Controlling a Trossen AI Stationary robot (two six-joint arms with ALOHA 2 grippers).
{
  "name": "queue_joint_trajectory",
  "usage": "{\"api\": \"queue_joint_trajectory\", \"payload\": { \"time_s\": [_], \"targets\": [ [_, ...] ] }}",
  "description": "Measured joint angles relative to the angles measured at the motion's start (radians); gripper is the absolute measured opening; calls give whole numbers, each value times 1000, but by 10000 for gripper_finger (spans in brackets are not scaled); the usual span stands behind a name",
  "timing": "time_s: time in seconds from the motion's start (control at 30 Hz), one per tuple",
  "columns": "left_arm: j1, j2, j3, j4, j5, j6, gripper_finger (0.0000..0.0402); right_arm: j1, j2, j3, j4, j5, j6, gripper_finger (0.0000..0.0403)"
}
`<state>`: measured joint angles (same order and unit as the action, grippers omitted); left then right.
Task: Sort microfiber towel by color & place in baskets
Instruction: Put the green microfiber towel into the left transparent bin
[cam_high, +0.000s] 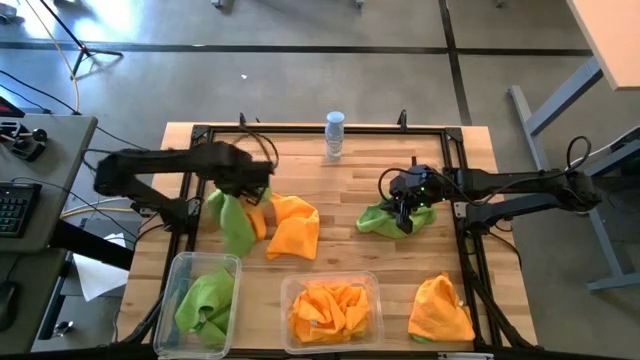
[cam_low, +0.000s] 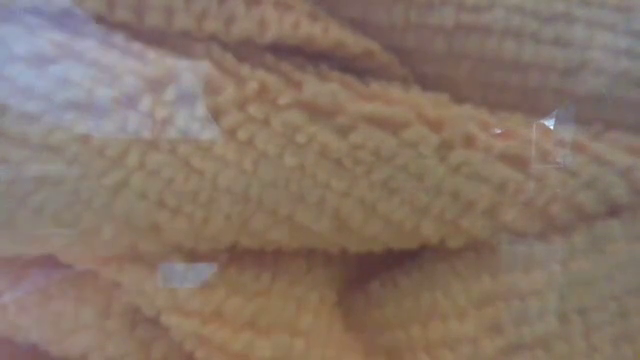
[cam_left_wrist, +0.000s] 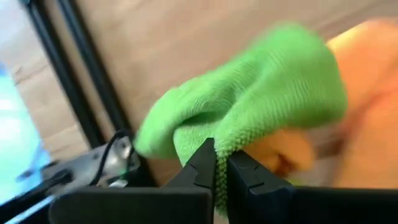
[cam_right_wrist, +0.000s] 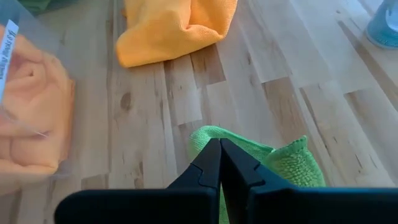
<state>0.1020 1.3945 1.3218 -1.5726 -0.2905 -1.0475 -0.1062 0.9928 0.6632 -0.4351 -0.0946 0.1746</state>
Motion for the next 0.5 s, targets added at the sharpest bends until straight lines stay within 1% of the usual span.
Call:
{"api": "queue_joint_trajectory", "payload": {
  "time_s": [0.1, 0.2, 0.33, 0.5],
  "targets": [
    [-45, -68, 81, -2, -45, -34, 1, 0, 0, 0, 2, 16, 0, 0],
    [-98, -106, 159, -1, -78, -44, 1, 0, 0, 0, 7, 16, 0, 0],
    [-157, -116, 264, 1, -90, -47, 0, 0, 0, 0, 25, 16, 0, 0],
    [-190, -115, 379, 1, -81, -43, 0, 0, 0, 0, 51, 17, 0, 0]
  ]
}}
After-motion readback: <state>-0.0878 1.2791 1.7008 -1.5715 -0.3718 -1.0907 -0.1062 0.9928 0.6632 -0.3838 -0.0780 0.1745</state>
